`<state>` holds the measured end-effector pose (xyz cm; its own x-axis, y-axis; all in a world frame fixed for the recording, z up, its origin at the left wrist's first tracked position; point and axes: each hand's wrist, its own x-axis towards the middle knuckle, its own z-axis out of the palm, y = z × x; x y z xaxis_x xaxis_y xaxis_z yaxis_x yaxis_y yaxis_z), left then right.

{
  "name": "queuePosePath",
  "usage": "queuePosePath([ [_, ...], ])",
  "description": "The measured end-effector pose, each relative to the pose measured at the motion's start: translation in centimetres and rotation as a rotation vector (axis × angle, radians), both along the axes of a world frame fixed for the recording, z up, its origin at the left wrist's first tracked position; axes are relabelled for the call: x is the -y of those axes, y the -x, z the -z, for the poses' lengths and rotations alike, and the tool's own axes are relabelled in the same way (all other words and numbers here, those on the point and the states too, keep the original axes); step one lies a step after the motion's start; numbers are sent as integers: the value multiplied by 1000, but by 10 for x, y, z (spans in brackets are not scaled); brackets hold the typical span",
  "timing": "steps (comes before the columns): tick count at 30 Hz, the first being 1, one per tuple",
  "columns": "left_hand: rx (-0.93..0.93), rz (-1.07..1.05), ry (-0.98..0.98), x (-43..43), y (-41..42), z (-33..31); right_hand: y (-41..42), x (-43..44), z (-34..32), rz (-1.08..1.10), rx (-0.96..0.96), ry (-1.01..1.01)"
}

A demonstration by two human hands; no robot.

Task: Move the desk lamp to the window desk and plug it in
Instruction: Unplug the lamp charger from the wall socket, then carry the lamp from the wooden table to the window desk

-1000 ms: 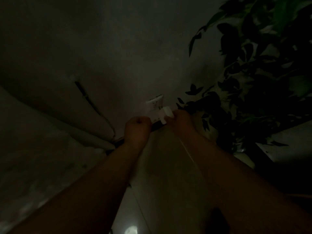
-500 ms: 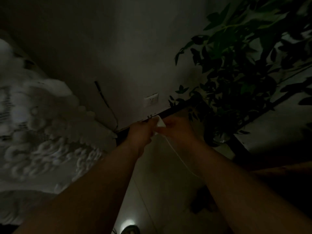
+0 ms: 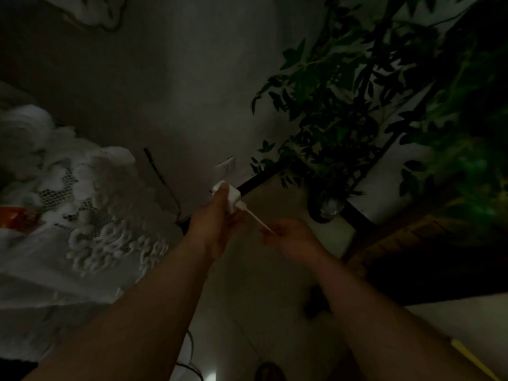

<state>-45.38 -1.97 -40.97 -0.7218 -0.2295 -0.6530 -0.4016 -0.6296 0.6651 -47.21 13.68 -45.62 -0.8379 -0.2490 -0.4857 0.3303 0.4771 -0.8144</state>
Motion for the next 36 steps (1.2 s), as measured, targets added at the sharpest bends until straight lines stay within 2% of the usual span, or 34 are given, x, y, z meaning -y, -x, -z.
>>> queuePosePath([
  [4,-32,19,-209,-5,-25,-25,-42,-40,-9,126,-34,-140],
  [10,60,214,-74,-27,-54,-43,-101,-93,-19,327,-83,-282],
  [14,62,329,-24,-50,-77,-47,-134,-113,-28,473,-27,-226],
  [18,16,556,-75,-68,-94,-43,-158,-130,-31,495,-48,-268],
  [21,26,771,-15,-86,-106,-41,-172,-143,-34,493,-89,-330],
  [27,31,1156,-56,-126,-140,-57,-192,-156,-48,636,-155,-303],
  [31,59,1190,-84,-150,-168,-64,-215,-169,-58,643,-208,-255],
  [32,45,1205,-61,-191,-223,-77,-276,-204,-75,690,-253,-258],
  [36,34,1097,16,-209,-246,-65,-291,-216,-75,657,-328,-239],
])
